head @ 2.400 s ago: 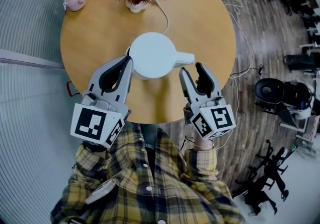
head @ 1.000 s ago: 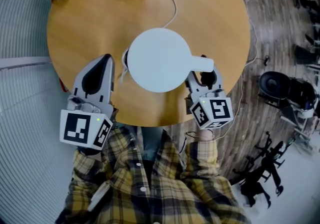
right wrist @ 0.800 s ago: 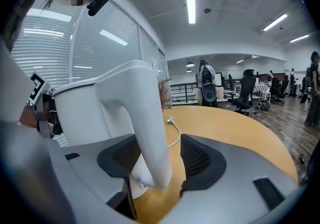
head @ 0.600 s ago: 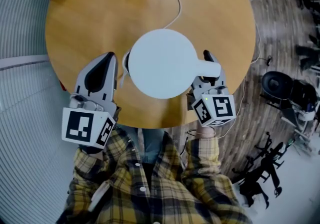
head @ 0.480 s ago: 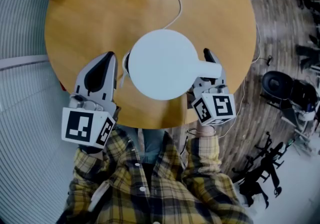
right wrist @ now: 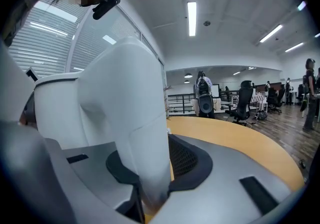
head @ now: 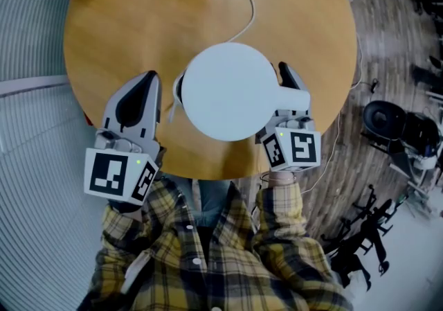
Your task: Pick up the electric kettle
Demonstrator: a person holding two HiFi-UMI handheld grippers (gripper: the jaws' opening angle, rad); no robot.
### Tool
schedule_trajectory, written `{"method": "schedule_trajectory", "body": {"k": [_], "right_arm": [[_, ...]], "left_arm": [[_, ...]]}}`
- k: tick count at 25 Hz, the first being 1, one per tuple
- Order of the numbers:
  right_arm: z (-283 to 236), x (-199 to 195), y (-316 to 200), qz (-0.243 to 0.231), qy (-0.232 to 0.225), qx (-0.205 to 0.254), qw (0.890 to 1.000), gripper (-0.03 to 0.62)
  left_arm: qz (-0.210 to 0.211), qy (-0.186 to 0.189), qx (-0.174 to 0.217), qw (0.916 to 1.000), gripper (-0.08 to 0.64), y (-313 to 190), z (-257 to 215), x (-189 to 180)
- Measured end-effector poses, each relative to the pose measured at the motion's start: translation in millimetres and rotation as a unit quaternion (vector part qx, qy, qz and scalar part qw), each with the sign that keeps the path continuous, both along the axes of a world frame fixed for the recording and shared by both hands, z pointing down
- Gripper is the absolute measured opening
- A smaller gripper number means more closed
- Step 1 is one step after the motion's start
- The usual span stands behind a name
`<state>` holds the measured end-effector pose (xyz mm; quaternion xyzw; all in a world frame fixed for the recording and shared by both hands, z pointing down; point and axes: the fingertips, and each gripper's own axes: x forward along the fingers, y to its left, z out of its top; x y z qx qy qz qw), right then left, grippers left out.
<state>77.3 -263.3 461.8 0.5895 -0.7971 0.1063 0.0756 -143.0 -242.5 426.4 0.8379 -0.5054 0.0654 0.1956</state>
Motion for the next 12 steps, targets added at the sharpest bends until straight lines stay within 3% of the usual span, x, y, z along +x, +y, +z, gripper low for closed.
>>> {"method": "schedule_trajectory", "body": {"k": [4,12], "right_arm": [[-4.0,-1.8,1.1,0.013,0.015,0.012,1.000,0.064],[-3.9,-3.5,1.3,0.026,0.035,0.019,0.999,0.046]], "left_arm": [[-0.003,0.000,0.001,1.0000,0.002,0.7,-2.9,-4.4],[-0.004,0.003,0.002,1.0000,0.002,0.0,-4.6,-7.1]]}}
